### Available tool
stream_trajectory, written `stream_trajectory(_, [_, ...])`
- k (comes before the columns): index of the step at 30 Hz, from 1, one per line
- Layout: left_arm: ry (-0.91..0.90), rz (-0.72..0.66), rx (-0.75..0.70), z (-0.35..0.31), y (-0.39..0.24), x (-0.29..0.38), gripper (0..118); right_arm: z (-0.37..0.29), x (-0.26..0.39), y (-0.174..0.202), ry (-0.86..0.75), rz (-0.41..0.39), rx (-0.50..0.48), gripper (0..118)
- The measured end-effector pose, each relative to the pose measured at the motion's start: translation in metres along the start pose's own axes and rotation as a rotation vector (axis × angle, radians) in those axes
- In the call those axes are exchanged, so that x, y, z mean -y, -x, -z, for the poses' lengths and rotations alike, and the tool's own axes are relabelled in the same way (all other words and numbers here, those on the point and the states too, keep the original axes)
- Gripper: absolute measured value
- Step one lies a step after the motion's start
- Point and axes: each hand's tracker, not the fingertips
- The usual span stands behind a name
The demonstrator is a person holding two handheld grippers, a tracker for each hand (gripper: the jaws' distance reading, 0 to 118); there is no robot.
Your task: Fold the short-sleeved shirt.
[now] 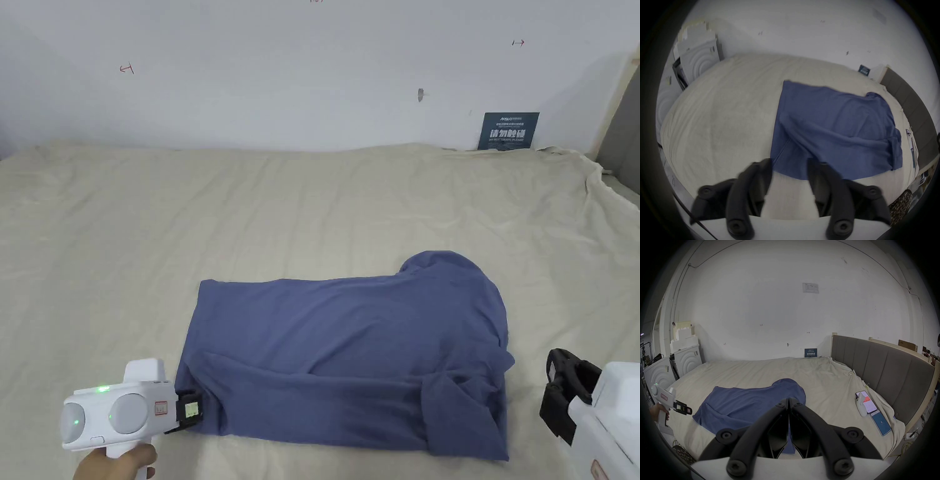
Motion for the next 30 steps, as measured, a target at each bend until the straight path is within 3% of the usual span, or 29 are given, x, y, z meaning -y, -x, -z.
stream_trajectory(3, [0.054, 0.028, -0.02, 0.022, -0.004, 0.001, 76, 0.009, 0.004, -0.002, 0.027, 0.007, 0.005, 0])
stream_trajectory(7, [0.075, 0.073, -0.066, 0.041, -0.013, 0.003, 75, 0.019, 0.01, -0.003, 0.054, 0.015, 0.011, 0])
stream_trajectory(10, [0.086, 0.071, -0.068, 0.046, -0.017, 0.004, 68, 0.022, 0.014, -0.004, 0.072, 0.015, 0.012, 0])
stream_trajectory(12, [0.088, 0.089, -0.071, 0.042, -0.021, 0.003, 55, 0.024, 0.016, -0.003, 0.083, 0.012, 0.011, 0])
stream_trajectory(13, [0.076, 0.108, -0.049, 0.038, -0.022, 0.005, 37, 0.026, 0.017, -0.003, 0.09, 0.007, 0.013, 0])
stream_trajectory(14, [0.058, 0.139, -0.032, 0.036, -0.024, 0.006, 6, 0.028, 0.018, -0.002, 0.095, 0.005, 0.013, 0])
stream_trajectory(18, [0.054, 0.222, -0.047, 0.034, -0.029, 0.009, 5, 0.041, 0.025, -0.002, 0.148, 0.009, 0.01, 0])
stream_trajectory(23, [-0.01, 0.1, 0.047, 0.007, -0.007, 0.003, 5, 0.074, 0.049, -0.003, 0.303, 0.042, -0.005, 2])
stream_trajectory(24, [-0.011, 0.094, 0.068, 0.003, -0.003, 0.003, 5, 0.081, 0.055, -0.003, 0.338, 0.053, -0.006, 9])
stream_trajectory(26, [-0.019, 0.087, 0.092, -0.005, 0.002, -0.001, 5, 0.095, 0.068, -0.003, 0.405, 0.074, -0.017, 38])
stream_trajectory(28, [-0.019, 0.086, 0.113, -0.009, 0.006, -0.003, 5, 0.108, 0.08, -0.001, 0.464, 0.09, -0.03, 44])
stream_trajectory(30, [-0.022, 0.085, 0.116, -0.011, 0.007, -0.007, 5, 0.117, 0.093, 0.0, 0.503, 0.08, -0.032, 70])
